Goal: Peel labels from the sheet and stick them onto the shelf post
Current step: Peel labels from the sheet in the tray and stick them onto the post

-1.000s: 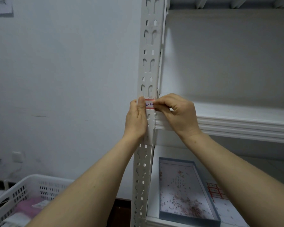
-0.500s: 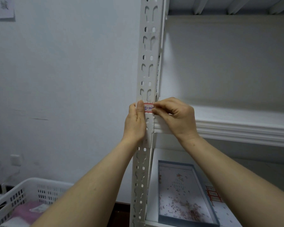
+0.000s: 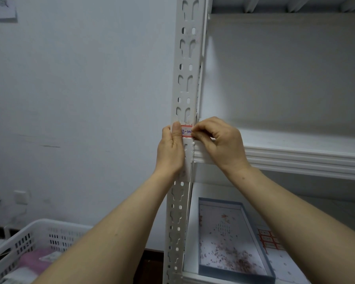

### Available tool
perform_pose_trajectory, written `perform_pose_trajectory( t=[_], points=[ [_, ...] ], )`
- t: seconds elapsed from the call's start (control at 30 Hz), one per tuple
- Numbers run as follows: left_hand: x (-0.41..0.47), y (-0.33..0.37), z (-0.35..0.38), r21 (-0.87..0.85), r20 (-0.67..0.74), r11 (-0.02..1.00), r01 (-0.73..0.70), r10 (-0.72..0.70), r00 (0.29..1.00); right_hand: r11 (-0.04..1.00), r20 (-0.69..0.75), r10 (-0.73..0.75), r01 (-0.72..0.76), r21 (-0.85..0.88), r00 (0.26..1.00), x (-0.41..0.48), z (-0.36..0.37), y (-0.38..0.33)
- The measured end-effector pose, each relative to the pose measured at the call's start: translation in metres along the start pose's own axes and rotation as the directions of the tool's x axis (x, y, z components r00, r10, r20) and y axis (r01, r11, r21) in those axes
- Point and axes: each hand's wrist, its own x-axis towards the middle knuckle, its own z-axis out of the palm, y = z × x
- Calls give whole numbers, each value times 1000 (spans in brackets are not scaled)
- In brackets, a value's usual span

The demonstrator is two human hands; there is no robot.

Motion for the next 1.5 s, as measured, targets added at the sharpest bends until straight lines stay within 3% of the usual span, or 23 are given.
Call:
perform_pose_trajectory(
  t=[0.13,0.23,0.53,0.77,1.27,1.5],
  points=[
    [1,-1,0,-10,15,1000,5,-5,1000,972,4,203,-202,120,979,6,-8,-6],
    [0,-1,-1,-15,22,1000,8,-7,1000,943,24,317,-317,98,948,8,-11,-10],
    [-1,1,-2,-19,6,1000,3,-3,1000,943,80,333,-333,-18,939,12,-11,-20],
    [-1,0,-2,-24,19,1000,7,-7,1000,915,275,391,-403,-13,879,27,-16,-13],
    [1,-3,-1,-7,20,1000,-12,12,1000,932,277,356,-359,-41,892,22,-19,-10],
    [0,-1,0,-2,7,1000,3,-3,1000,887,303,404,-451,100,863,21,-34,-11]
  ],
)
